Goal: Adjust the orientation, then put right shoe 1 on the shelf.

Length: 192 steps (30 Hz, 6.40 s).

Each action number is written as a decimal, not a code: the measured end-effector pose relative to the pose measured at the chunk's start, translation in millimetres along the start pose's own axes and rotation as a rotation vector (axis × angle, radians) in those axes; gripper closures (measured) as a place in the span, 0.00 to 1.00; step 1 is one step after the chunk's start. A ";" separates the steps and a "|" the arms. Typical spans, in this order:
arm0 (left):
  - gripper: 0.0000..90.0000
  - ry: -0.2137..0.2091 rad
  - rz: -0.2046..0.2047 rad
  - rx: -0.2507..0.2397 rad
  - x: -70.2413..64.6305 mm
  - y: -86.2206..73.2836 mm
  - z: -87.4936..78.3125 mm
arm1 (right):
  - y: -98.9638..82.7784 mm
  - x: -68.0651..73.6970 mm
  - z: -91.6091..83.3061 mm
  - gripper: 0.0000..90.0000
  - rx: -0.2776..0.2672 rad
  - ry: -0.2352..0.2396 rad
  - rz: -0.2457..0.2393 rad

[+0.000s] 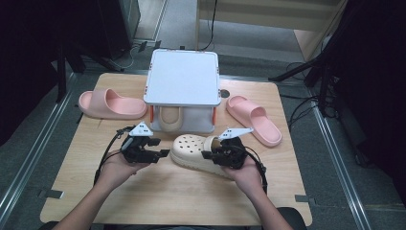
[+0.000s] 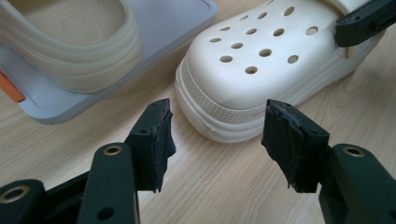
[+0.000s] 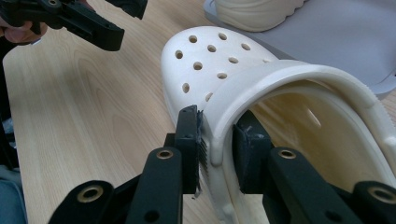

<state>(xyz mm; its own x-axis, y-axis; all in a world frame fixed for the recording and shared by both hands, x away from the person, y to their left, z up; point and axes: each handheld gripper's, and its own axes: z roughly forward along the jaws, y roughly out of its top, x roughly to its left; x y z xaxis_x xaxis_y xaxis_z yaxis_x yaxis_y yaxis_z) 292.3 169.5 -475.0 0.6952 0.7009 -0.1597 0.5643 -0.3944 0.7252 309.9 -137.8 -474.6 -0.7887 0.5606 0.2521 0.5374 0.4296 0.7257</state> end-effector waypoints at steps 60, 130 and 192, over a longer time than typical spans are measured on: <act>0.89 -0.078 0.017 0.053 -11.2 15.3 55.2 | -13.1 -25.5 -20.1 0.96 -0.047 -0.156 0.067; 0.96 -0.114 -0.037 -0.071 52.0 128.4 -38.4 | -41.8 40.3 -16.3 0.57 -0.082 -0.219 0.156; 0.97 0.041 -0.072 -0.083 85.1 114.1 -30.6 | 24.6 -22.4 8.2 0.86 -0.141 -0.485 0.225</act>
<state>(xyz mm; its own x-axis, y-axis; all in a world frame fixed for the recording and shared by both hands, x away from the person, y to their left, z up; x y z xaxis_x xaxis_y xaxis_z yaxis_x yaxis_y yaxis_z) 402.2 202.4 -385.3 0.6342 0.7502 -0.1871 0.5722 -0.2927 0.7661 343.2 -133.9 -467.7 -0.4134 0.9038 0.1110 0.6052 0.1816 0.7751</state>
